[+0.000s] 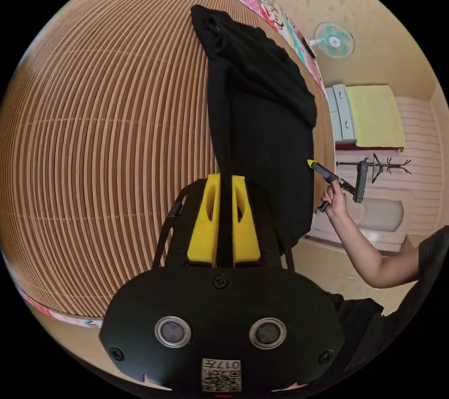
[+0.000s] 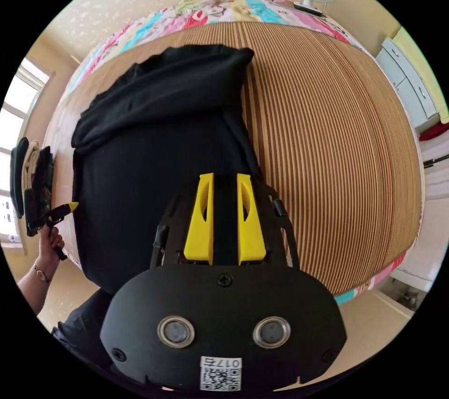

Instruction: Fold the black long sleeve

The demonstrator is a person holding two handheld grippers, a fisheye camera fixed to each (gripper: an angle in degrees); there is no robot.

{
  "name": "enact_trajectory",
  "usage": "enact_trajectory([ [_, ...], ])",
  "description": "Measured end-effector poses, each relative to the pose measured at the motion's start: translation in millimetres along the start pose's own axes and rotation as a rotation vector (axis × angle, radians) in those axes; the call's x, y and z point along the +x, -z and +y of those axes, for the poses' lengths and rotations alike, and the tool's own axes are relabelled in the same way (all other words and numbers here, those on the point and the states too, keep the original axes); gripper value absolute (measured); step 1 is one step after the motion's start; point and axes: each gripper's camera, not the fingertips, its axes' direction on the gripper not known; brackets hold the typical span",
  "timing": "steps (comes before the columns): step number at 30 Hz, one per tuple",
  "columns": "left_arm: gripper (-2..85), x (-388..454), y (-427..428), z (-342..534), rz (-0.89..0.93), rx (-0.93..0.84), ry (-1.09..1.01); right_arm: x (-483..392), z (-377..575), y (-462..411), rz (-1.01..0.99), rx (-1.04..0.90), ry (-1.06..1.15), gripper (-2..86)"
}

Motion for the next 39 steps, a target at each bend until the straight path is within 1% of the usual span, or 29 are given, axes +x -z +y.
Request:
enact_trajectory([
  [1,4.5,3,1,0,-0.003,-0.008,-0.016,5,18,4,-0.005,0.027,-0.027,8.1],
  [3,3.2,11,12,-13,-0.052,-0.106,-0.087,18,35,8,-0.011,-0.001,-0.093,8.4],
  [5,2.2,7,39,-23,-0.069,-0.086,-0.113,36,47,9,-0.073,-0.051,-0.142,9.3],
  [6,1.7,-2,54,-30,-0.045,-0.076,-0.103,44,54,5,-0.143,-0.087,-0.135,9.9],
  [7,1.5,-9,62,-33,-0.035,-0.065,-0.087,41,58,-4,-0.186,-0.15,-0.063,10.3],
  [8,1.3,-21,77,-38,-0.036,-0.025,-0.054,34,59,-7,-0.185,-0.169,-0.008,10.3],
  [9,1.2,-31,90,-45,-0.058,0.009,-0.029,18,61,-9,-0.159,-0.18,0.101,10.3],
  [10,1.2,-35,94,-49,-0.068,0.016,-0.017,0,59,-12,-0.125,-0.179,0.164,10.3],
  [12,1.6,-48,98,-72,-0.099,0.021,0.025,-18,50,-18,-0.076,-0.15,0.181,10.0],
  [14,1.9,-50,91,-87,-0.106,0.032,0.028,-25,34,-25,-0.046,-0.1,0.113,9.4],
  [16,2.4,-47,93,-101,-0.101,0.086,-0.005,-31,4,-33,0.01,0.013,0.039,8.1],
  [17,2.8,-49,100,-111,-0.107,0.123,0.011,-32,-4,-35,0.022,0.036,0.028,7.9],
  [19,3.6,-64,112,-120,-0.026,0.2,0.106,-31,-39,-37,0.042,0.028,-0.002,7.4],
  [21,5.0,-89,128,-111,0.228,0.335,0.227,-20,-56,-31,0.003,-0.019,-0.007,7.3],
  [22,5.5,-91,133,-106,0.248,0.361,0.238,-5,-55,-19,-0.049,0.016,-0.029,6.9],
  [23,6.3,-90,143,-95,0.222,0.375,0.228,4,-52,-11,-0.081,0.044,-0.041,6.6],
  [24,6.5,-83,151,-83,0.155,0.338,0.185,26,-42,2,-0.135,0.075,-0.075,6.6],
  [25,6.6,-80,154,-76,0.12,0.31,0.162,52,-30,10,-0.155,0.059,-0.129,7.1],
  [27,8.7,-67,157,-39,0.006,0.19,0.092,87,-9,14,-0.171,0.003,-0.182,8.5],
  [29,10.9,-66,152,-4,-0.032,0.099,0.106,118,17,15,-0.175,-0.041,-0.208,10.2],
  [31,11.5,-71,146,34,-0.012,0.066,0.165,147,45,10,-0.208,-0.11,-0.225,12.7],
  [34,8.2,-79,137,71,0.062,0.022,0.248,159,63,0,-0.298,-0.186,-0.235,14.2],
  [35,7.0,-79,135,76,0.08,-0.001,0.26,158,64,-1,-0.294,-0.19,-0.231,14.1],
  [38,4.9,-74,143,67,0.039,-0.039,0.256,152,57,-4,-0.17,-0.201,-0.216,12.2],
  [39,4.4,-74,150,58,0.041,-0.061,0.24,155,53,-3,-0.151,-0.204,-0.219,9.9],
])
